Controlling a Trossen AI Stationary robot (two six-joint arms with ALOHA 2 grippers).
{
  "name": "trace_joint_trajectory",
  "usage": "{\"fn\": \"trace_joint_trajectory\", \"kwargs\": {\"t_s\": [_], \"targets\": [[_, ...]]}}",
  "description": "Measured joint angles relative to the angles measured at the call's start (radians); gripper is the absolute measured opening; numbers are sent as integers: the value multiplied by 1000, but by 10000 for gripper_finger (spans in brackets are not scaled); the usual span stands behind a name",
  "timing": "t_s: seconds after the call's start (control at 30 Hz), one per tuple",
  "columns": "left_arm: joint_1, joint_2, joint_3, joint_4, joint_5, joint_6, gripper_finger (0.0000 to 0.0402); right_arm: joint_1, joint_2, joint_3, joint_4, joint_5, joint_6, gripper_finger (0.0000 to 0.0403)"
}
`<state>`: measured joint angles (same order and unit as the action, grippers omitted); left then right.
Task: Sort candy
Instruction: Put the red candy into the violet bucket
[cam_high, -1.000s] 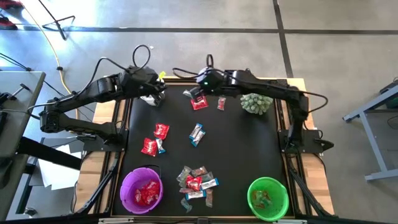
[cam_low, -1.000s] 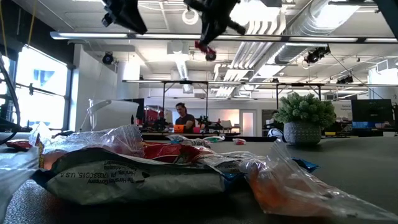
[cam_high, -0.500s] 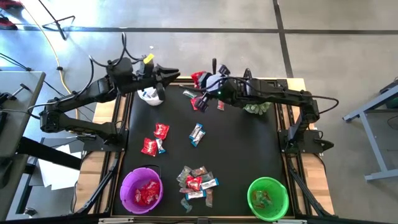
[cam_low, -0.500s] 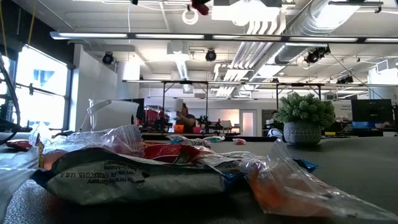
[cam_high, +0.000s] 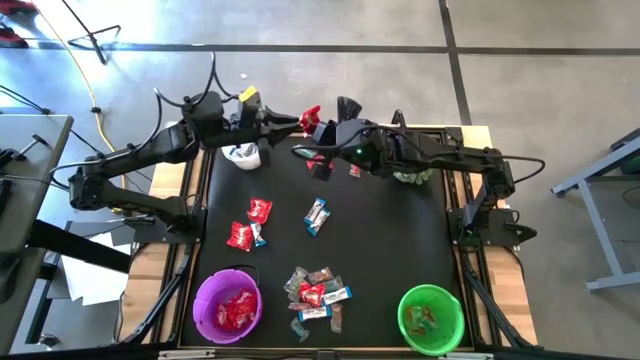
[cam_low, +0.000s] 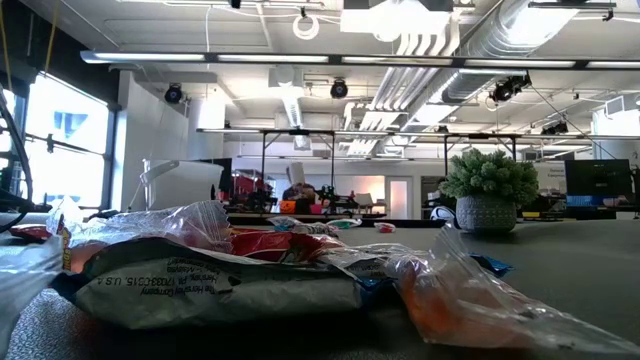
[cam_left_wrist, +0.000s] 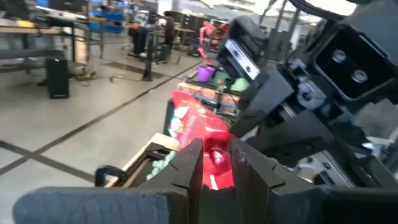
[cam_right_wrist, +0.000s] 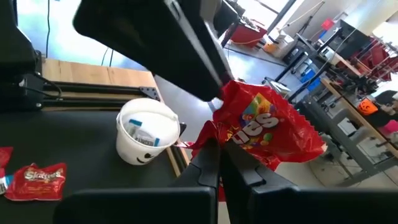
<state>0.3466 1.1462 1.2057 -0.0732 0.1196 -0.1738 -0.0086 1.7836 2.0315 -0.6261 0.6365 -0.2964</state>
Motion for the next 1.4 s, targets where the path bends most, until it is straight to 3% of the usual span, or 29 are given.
{"fn": "trace_joint_trajectory", "kwargs": {"t_s": [0.27, 1.0, 1.27, 1.4], "targets": [[0, 34, 0, 81, 39, -7, 70, -7, -1, 0, -32, 2, 3, 0], [22, 98, 1, 104, 6, -18, 68, -5, -1, 0, -45, 6, 0, 0], [33, 98, 1, 100, 4, -34, 10, 5, -1, 0, -43, 6, -2, 0], [33, 98, 1, 97, 1, -34, 3, 9, -1, 0, -43, 6, -4, 0]]}}
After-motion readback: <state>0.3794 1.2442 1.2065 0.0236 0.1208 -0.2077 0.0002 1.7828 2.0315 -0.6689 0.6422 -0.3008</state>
